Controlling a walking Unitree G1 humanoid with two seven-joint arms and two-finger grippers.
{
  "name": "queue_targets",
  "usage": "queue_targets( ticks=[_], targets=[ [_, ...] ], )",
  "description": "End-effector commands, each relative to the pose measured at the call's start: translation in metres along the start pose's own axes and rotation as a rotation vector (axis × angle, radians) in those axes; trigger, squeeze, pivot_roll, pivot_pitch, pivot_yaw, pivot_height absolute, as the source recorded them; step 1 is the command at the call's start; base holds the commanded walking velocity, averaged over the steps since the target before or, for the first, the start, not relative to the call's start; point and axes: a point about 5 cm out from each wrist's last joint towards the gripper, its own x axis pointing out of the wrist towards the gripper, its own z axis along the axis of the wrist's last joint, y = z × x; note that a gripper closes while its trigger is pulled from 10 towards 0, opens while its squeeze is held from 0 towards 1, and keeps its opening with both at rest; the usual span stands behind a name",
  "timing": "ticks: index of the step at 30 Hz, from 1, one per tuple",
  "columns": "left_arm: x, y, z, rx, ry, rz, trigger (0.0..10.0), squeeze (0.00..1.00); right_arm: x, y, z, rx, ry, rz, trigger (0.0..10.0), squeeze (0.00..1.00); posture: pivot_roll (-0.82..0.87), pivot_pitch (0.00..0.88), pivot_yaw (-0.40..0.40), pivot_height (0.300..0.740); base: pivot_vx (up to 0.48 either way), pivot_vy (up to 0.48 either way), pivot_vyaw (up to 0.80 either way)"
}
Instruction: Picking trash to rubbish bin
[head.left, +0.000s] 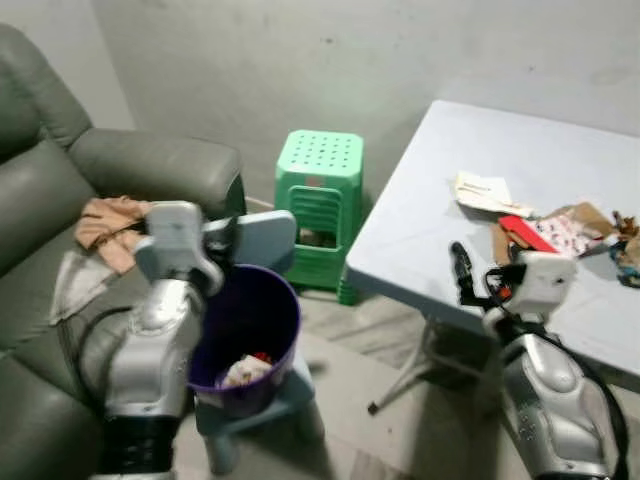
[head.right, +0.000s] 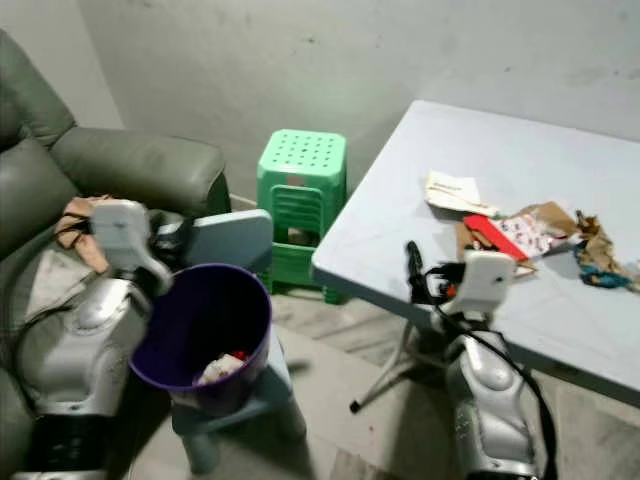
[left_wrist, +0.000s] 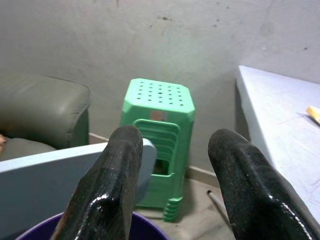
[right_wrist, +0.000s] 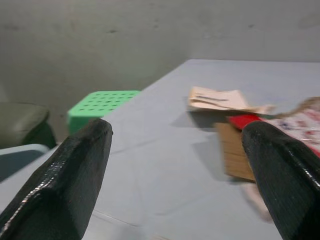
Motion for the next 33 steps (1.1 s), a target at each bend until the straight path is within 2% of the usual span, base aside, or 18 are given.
queue_targets(
  ticks=[1, 10, 15, 33],
  targets=[
    [-0.002, 0.009, 0.0024, 0.016, -0.008, 0.034, 10.0, 0.0, 0.0022, 0.0054, 0.0007, 0.004, 0.004, 0.021, 10.0, 0.0, 0.07, 0.045, -0.015, 0.74, 0.0, 0.0, -0.67],
    [-0.0038, 0.009, 0.0012, 0.021, -0.014, 0.026, 10.0, 0.0, 0.0026, 0.0056, 0.0007, 0.003, 0.002, 0.02, 10.0, 0.0, 0.07, 0.039, -0.021, 0.74, 0.0, 0.0, -0.65],
    [-0.0046, 0.0091, -0.0011, 0.01, -0.005, 0.014, 10.0, 0.0, 0.0014, 0.0078, 0.0024, 0.013, -0.009, 0.032, 10.0, 0.0, 0.06, 0.032, -0.023, 0.74, 0.0, -0.049, 0.0],
    [-0.0055, 0.0056, -0.0052, -0.011, 0.016, 0.002, 10.0, 0.0, -0.0044, 0.0107, 0.0, 0.012, 0.007, 0.056, 10.0, 0.0, 0.06, 0.033, -0.028, 0.74, 0.0, -0.42, 0.0]
  ],
)
